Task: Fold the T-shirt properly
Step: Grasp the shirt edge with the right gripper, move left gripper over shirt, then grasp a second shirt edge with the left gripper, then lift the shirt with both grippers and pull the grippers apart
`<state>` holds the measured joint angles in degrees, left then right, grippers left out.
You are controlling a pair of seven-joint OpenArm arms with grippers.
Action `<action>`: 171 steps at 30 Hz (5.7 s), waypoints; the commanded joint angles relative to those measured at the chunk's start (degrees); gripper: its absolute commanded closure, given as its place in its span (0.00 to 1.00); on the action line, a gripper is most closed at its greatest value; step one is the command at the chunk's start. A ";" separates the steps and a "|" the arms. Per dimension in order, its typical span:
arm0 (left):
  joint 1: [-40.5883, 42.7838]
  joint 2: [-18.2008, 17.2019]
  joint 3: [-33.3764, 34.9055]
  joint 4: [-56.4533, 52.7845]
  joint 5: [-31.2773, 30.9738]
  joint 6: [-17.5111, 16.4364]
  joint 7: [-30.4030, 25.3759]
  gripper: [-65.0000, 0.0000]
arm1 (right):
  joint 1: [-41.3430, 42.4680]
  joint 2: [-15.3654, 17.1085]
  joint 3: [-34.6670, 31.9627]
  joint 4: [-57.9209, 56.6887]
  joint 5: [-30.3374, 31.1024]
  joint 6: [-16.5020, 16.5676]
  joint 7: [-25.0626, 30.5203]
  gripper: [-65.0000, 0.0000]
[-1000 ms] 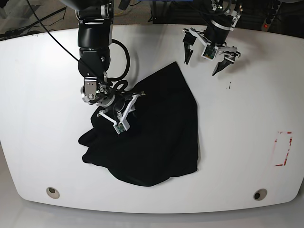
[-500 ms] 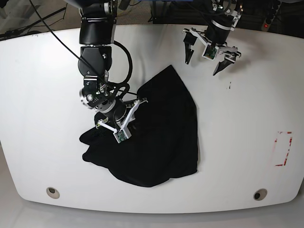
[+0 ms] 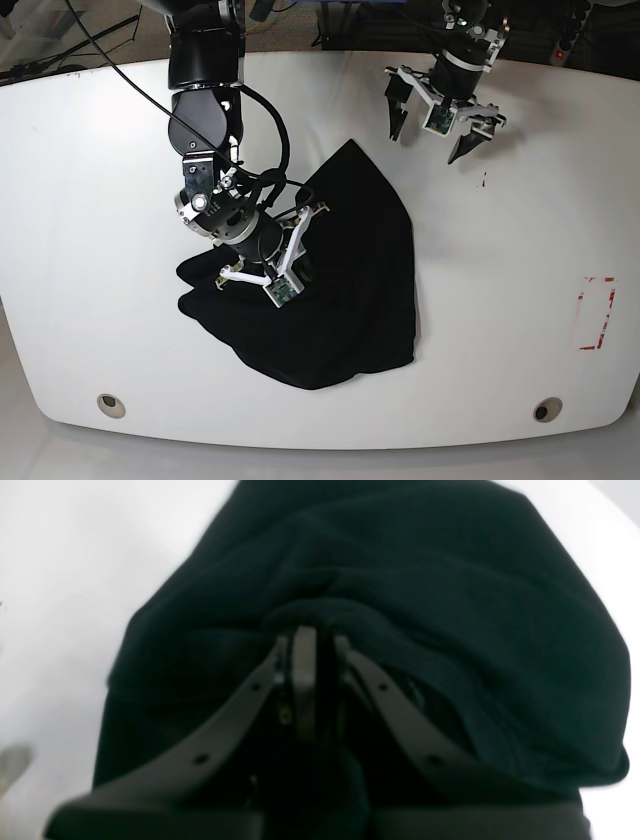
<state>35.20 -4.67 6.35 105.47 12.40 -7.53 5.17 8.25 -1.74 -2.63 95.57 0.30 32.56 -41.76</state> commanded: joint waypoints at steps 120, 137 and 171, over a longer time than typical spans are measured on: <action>-2.54 -0.74 8.90 0.33 -2.43 -0.51 8.24 0.20 | 9.90 1.96 3.21 4.87 0.89 0.10 -0.75 1.00; -3.16 -2.32 5.30 -7.32 -7.96 -1.04 8.24 0.20 | 9.73 1.96 3.21 4.87 0.89 0.10 -0.75 1.00; -15.82 -2.67 -8.42 -4.06 -8.93 -1.04 28.90 1.00 | 15.18 2.05 3.12 5.22 0.36 -0.07 -0.75 1.00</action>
<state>20.36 -7.11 -1.34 99.59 3.42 -8.95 33.15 21.04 0.21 0.43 99.70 0.16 32.91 -44.21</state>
